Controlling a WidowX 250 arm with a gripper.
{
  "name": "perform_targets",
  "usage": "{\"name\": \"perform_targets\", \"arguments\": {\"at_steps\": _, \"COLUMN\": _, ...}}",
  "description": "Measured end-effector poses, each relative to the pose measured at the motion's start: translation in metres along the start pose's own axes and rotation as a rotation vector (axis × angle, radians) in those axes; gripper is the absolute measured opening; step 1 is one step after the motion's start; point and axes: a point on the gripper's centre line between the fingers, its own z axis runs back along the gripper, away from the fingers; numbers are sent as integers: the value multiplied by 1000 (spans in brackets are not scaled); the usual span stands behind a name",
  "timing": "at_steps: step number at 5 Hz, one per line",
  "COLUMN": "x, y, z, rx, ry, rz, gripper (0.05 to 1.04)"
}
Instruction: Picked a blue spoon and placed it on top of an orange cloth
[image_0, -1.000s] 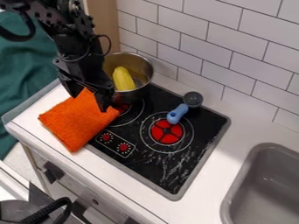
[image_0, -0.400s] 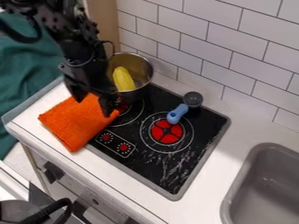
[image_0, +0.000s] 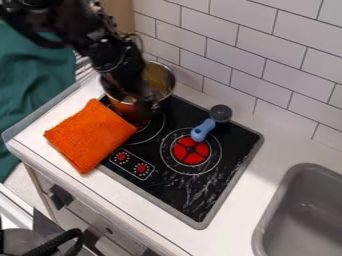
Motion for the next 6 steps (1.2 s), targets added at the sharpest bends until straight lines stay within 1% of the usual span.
{"name": "perform_targets", "arguments": {"at_steps": 1, "x": 16, "y": -14, "z": -7, "rx": -13, "ry": -16, "rz": -93, "gripper": 999}}
{"name": "perform_targets", "arguments": {"at_steps": 2, "x": 21, "y": -13, "z": -12, "rx": -19, "ry": -22, "rz": -124, "gripper": 999}}
{"name": "perform_targets", "arguments": {"at_steps": 3, "x": 38, "y": -21, "z": -18, "rx": -48, "ry": -18, "rz": -264, "gripper": 999}}
{"name": "perform_targets", "arguments": {"at_steps": 4, "x": 54, "y": -36, "z": -20, "rx": -50, "ry": -4, "rz": -327, "gripper": 999}}
{"name": "perform_targets", "arguments": {"at_steps": 5, "x": 58, "y": -41, "z": -36, "rx": -67, "ry": 41, "rz": -317, "gripper": 999}}
{"name": "perform_targets", "arguments": {"at_steps": 6, "x": 51, "y": -37, "z": -58, "rx": -76, "ry": 177, "rz": -188, "gripper": 999}}
